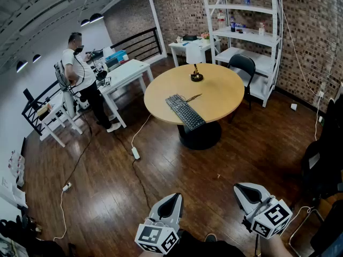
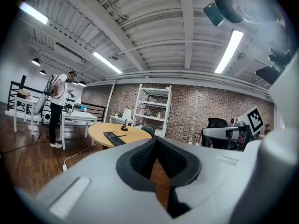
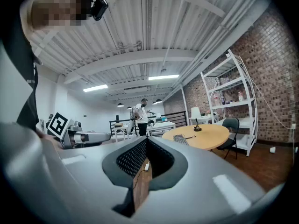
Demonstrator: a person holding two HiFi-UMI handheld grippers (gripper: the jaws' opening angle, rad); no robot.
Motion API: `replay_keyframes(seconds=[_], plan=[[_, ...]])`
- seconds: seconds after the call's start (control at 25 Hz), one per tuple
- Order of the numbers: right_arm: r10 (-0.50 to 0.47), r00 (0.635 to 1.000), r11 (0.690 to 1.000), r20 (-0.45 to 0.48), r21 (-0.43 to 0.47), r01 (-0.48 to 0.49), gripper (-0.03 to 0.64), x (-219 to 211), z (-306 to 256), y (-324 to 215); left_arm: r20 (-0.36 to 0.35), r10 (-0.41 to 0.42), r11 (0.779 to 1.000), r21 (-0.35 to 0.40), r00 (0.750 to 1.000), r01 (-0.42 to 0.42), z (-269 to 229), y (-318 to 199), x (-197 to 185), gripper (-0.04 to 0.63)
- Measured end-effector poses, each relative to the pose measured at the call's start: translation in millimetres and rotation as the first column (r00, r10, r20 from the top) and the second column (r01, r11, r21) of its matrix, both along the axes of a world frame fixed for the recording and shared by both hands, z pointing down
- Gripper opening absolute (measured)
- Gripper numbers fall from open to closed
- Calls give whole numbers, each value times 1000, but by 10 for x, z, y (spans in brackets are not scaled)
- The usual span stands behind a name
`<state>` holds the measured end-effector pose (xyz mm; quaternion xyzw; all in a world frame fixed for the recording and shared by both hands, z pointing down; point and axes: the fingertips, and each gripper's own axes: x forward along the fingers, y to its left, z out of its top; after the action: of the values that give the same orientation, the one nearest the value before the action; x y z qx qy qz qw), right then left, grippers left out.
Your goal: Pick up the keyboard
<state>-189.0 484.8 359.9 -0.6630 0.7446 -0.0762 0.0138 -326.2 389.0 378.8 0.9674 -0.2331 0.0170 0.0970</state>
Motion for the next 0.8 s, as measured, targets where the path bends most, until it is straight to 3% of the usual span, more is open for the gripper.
replay_keyframes(seconds=[0.28, 0.48, 0.8], plan=[[15, 1000, 1000, 18, 8, -16, 2, 230, 87, -124, 42, 8, 1000, -23, 999, -7, 147, -154, 201, 54], [54, 998, 998, 18, -27, -54, 2, 487, 192, -377, 5, -26, 995, -93, 1000, 26, 313, -558, 440, 54], [33, 999, 999, -39, -36, -34, 2, 1035, 73, -1354, 22, 34, 996, -79, 999, -33, 408, -1371, 1066, 54]])
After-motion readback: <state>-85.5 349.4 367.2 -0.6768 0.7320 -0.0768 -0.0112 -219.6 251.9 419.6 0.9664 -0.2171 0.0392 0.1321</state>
